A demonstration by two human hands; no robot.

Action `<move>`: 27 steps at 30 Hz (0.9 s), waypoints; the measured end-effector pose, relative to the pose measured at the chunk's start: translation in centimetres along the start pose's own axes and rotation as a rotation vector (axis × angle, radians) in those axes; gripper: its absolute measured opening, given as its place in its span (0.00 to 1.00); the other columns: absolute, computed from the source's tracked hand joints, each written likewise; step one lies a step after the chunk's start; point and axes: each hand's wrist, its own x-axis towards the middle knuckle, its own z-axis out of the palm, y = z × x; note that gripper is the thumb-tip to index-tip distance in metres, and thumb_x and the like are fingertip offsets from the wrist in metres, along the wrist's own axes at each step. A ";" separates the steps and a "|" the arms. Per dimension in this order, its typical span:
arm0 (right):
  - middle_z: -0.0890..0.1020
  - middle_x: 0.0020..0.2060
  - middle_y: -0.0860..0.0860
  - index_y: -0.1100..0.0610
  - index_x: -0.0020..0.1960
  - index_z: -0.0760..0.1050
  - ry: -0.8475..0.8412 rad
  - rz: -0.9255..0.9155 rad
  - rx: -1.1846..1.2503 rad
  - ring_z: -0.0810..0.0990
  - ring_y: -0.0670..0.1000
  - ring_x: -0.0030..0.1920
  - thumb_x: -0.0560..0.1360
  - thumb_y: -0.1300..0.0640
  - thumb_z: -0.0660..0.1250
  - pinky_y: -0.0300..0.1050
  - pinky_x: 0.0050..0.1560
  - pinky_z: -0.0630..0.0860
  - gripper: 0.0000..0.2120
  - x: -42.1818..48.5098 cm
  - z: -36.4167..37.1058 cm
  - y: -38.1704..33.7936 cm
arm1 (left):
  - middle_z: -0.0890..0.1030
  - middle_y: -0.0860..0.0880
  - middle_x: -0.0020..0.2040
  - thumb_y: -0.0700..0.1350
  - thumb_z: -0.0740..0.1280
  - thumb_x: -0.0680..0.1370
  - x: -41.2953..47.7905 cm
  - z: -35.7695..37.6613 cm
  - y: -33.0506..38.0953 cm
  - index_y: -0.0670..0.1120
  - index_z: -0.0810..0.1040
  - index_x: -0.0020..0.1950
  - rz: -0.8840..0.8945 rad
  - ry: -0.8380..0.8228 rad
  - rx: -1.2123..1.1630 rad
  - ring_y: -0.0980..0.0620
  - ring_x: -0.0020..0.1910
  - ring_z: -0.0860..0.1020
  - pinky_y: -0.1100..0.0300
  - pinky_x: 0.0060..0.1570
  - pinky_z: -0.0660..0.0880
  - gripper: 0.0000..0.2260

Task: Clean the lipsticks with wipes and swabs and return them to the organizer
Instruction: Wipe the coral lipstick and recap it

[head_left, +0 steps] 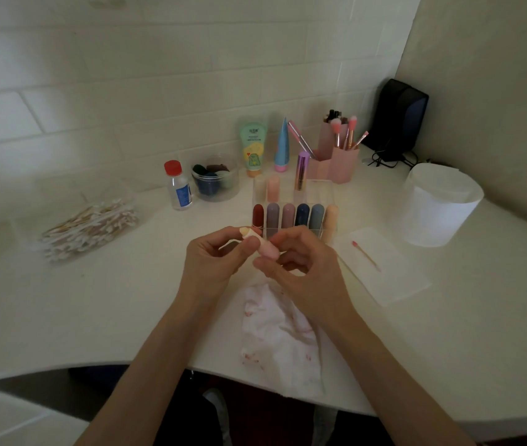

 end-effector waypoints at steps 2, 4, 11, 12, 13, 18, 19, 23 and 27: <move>0.86 0.43 0.47 0.58 0.56 0.80 -0.012 0.013 0.029 0.86 0.49 0.39 0.75 0.56 0.76 0.41 0.44 0.82 0.12 0.0 -0.1 -0.1 | 0.83 0.54 0.35 0.49 0.71 0.72 0.0 -0.1 -0.1 0.45 0.85 0.51 0.007 -0.011 0.000 0.59 0.30 0.72 0.69 0.32 0.69 0.11; 0.86 0.40 0.48 0.59 0.56 0.82 -0.049 0.011 0.033 0.85 0.49 0.37 0.79 0.54 0.71 0.36 0.41 0.79 0.10 -0.1 -0.1 0.1 | 0.80 0.55 0.33 0.50 0.70 0.74 0.1 -0.3 -0.3 0.47 0.85 0.51 0.016 -0.017 0.019 0.58 0.30 0.70 0.67 0.32 0.68 0.10; 0.86 0.46 0.44 0.54 0.58 0.80 -0.008 -0.017 -0.015 0.86 0.48 0.45 0.74 0.54 0.77 0.41 0.49 0.83 0.15 0.0 0.1 0.3 | 0.80 0.52 0.34 0.52 0.71 0.74 0.2 -0.3 -0.3 0.48 0.86 0.52 0.001 -0.006 0.018 0.57 0.30 0.69 0.66 0.32 0.69 0.11; 0.86 0.45 0.44 0.55 0.57 0.80 -0.009 -0.016 -0.003 0.86 0.48 0.44 0.75 0.55 0.76 0.41 0.49 0.83 0.13 0.0 0.1 0.4 | 0.79 0.51 0.33 0.52 0.71 0.74 0.2 -0.4 -0.4 0.49 0.86 0.52 -0.002 -0.012 0.014 0.56 0.30 0.68 0.66 0.31 0.68 0.11; 0.87 0.44 0.46 0.56 0.57 0.81 -0.020 -0.015 0.006 0.86 0.48 0.43 0.77 0.56 0.74 0.40 0.48 0.83 0.10 -0.1 0.0 0.4 | 0.77 0.50 0.32 0.52 0.70 0.74 0.2 -0.4 -0.4 0.50 0.86 0.52 -0.008 -0.016 0.009 0.55 0.30 0.67 0.65 0.31 0.67 0.11; 0.85 0.40 0.48 0.58 0.57 0.82 -0.070 -0.009 0.000 0.85 0.50 0.41 0.82 0.53 0.67 0.38 0.45 0.80 0.10 -0.1 0.1 0.2 | 0.71 0.45 0.32 0.54 0.69 0.74 0.2 -0.6 -0.5 0.57 0.87 0.50 -0.011 -0.063 -0.027 0.52 0.31 0.64 0.63 0.31 0.64 0.09; 0.85 0.40 0.48 0.58 0.57 0.81 -0.073 -0.010 0.000 0.85 0.50 0.41 0.82 0.53 0.66 0.38 0.44 0.79 0.11 -0.1 0.0 0.2 | 0.71 0.45 0.32 0.54 0.69 0.74 0.2 -0.6 -0.4 0.57 0.87 0.50 -0.010 -0.075 -0.034 0.52 0.31 0.65 0.63 0.31 0.64 0.09; 0.85 0.40 0.47 0.57 0.58 0.82 -0.072 -0.018 -0.005 0.85 0.50 0.41 0.82 0.52 0.66 0.37 0.44 0.79 0.11 -0.1 -0.1 0.1 | 0.72 0.42 0.35 0.53 0.69 0.76 0.3 -0.5 -0.6 0.55 0.87 0.53 -0.018 -0.086 -0.049 0.50 0.33 0.65 0.59 0.33 0.64 0.10; 0.85 0.40 0.45 0.57 0.59 0.82 -0.030 -0.062 0.032 0.84 0.49 0.40 0.81 0.53 0.66 0.36 0.44 0.79 0.11 0.1 -0.1 0.0 | 0.80 0.48 0.40 0.48 0.70 0.76 -0.1 -0.1 -0.5 0.48 0.83 0.62 -0.007 -0.191 -0.037 0.55 0.34 0.73 0.64 0.34 0.68 0.15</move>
